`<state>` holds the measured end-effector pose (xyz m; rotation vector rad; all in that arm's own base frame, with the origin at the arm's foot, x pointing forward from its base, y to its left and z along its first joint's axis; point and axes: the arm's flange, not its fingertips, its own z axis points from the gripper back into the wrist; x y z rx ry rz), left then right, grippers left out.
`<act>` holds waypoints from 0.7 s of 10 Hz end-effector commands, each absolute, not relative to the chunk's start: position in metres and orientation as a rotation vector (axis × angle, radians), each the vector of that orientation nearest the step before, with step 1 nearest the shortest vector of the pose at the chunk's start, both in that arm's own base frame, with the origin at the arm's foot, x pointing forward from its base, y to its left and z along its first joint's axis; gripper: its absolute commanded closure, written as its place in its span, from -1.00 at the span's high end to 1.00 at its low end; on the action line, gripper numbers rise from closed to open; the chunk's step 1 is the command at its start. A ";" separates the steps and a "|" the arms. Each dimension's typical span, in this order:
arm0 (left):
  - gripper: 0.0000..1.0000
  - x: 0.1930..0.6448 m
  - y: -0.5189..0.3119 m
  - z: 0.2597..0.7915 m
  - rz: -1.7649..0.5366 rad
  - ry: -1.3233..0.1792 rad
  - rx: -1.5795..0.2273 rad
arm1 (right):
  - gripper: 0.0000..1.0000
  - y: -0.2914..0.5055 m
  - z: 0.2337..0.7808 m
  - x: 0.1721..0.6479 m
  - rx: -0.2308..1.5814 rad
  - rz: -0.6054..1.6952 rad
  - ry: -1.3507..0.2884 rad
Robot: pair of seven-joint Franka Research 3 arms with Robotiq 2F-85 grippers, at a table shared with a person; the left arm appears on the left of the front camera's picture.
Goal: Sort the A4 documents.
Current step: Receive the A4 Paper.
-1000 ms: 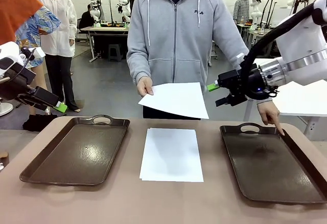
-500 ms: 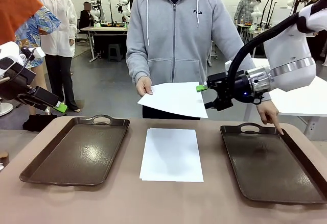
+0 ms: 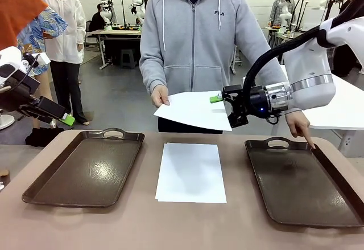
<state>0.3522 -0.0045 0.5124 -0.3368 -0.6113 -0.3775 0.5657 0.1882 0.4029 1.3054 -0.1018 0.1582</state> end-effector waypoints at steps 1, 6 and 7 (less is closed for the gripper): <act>1.00 0.353 -0.003 0.511 -0.376 -0.610 -0.345 | 1.00 0.187 0.406 0.572 1.373 0.124 -0.087; 1.00 0.353 -0.003 0.511 -0.376 -0.610 -0.345 | 0.37 0.182 0.402 0.572 1.432 0.096 -0.035; 1.00 0.353 -0.003 0.511 -0.376 -0.610 -0.345 | 0.22 0.181 0.402 0.573 1.443 0.091 -0.025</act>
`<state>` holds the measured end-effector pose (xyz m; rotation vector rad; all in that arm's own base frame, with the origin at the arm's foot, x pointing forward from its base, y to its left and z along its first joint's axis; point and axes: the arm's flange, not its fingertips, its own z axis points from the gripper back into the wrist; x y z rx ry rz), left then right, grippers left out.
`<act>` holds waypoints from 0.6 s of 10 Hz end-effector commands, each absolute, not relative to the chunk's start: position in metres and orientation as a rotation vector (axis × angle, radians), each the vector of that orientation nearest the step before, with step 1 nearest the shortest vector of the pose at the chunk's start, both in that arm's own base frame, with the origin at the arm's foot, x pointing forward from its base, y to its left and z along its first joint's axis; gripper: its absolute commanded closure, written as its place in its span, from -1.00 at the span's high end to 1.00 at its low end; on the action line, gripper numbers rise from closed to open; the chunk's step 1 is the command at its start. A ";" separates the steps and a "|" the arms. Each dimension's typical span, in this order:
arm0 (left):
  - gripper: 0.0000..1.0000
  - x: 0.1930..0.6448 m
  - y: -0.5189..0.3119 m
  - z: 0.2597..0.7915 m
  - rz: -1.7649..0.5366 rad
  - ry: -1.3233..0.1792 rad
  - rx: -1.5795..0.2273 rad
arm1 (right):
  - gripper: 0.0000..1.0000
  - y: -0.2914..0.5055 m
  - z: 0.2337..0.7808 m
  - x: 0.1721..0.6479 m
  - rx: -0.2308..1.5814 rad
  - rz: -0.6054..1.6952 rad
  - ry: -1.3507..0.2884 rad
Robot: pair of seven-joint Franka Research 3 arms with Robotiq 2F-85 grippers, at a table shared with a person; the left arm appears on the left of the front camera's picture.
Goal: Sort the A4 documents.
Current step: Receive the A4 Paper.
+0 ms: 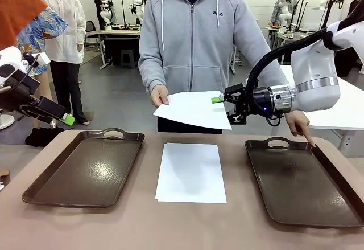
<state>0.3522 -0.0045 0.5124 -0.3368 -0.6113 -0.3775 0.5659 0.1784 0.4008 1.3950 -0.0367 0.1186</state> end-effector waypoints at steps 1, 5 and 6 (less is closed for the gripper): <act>1.00 0.353 -0.003 0.511 -0.376 -0.610 -0.345 | 0.01 0.180 0.402 0.573 1.458 0.083 -0.014; 1.00 0.353 -0.003 0.511 -0.376 -0.610 -0.345 | -0.72 0.177 0.400 0.576 1.481 0.060 0.008; 1.00 0.353 -0.003 0.511 -0.376 -0.610 -0.345 | -0.87 0.177 0.399 0.576 1.483 0.057 0.012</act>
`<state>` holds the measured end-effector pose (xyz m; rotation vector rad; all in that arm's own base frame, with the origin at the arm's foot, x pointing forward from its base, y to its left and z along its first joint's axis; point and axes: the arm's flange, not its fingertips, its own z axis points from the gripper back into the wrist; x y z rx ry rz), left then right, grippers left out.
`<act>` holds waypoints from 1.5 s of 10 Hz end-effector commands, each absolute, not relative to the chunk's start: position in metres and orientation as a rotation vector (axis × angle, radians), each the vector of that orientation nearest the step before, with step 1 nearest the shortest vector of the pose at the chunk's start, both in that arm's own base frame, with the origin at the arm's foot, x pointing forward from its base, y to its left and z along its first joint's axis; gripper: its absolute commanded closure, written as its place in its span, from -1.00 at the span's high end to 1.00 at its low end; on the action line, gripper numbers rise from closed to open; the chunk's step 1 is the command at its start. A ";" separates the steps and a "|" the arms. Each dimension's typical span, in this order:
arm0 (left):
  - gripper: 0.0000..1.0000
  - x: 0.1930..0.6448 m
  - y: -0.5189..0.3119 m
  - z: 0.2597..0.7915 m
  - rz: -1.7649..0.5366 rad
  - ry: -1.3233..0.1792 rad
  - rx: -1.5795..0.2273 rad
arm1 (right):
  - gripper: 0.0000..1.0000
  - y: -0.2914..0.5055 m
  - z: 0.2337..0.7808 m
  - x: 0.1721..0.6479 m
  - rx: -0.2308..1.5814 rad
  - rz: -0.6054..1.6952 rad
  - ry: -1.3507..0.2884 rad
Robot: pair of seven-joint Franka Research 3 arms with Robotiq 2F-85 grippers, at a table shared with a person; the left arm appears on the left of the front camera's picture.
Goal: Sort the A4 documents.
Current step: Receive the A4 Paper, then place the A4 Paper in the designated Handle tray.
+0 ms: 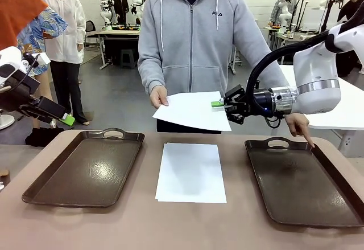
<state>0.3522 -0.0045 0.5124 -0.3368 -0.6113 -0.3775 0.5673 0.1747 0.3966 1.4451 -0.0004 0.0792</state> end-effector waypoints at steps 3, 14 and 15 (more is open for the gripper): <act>1.00 0.353 -0.003 0.511 -0.376 -0.610 -0.345 | -1.00 0.177 0.397 0.576 1.488 0.050 0.026; 1.00 0.353 -0.003 0.511 -0.376 -0.610 -0.345 | -1.00 0.174 0.394 0.568 1.453 0.066 0.023; 1.00 0.353 -0.003 0.511 -0.376 -0.610 -0.345 | -1.00 0.174 0.394 0.568 1.453 0.066 0.023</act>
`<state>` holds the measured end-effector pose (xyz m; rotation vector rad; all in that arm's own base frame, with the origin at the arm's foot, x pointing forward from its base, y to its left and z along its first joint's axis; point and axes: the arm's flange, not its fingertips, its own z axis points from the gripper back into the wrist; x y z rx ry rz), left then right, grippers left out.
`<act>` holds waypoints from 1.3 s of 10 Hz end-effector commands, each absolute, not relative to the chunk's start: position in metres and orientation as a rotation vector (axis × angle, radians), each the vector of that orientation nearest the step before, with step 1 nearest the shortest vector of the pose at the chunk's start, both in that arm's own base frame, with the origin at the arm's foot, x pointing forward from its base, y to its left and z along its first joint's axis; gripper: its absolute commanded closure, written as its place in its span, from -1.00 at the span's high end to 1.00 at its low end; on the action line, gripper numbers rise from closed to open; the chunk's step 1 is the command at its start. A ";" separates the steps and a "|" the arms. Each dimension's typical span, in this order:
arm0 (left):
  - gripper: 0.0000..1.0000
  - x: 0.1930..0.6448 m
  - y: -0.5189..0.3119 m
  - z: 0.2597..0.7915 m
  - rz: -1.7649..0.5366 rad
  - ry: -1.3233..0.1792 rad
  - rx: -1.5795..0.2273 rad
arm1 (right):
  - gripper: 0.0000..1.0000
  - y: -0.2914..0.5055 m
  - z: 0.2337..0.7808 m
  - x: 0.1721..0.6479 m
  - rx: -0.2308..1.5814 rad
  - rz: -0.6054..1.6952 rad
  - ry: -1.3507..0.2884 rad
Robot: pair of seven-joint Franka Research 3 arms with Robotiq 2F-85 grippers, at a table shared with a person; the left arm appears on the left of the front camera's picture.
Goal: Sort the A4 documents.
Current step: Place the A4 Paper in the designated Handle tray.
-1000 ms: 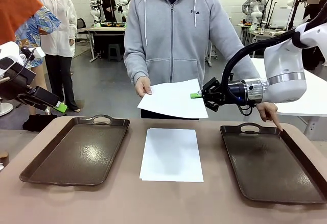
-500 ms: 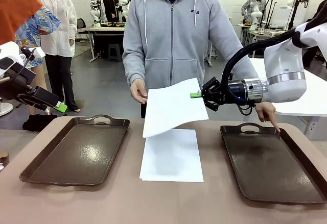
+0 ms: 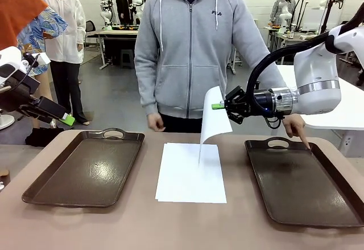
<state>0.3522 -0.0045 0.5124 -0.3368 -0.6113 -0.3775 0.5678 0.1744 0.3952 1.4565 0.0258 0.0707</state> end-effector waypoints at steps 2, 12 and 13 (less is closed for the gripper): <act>1.00 0.353 -0.003 0.511 -0.376 -0.610 -0.345 | -1.00 0.174 0.394 0.568 1.453 0.066 0.023; 1.00 0.353 -0.003 0.511 -0.376 -0.610 -0.345 | -0.98 0.057 0.472 0.477 1.411 0.123 0.126; 1.00 0.353 -0.003 0.511 -0.376 -0.610 -0.345 | -0.98 0.041 0.475 0.472 1.379 0.105 0.100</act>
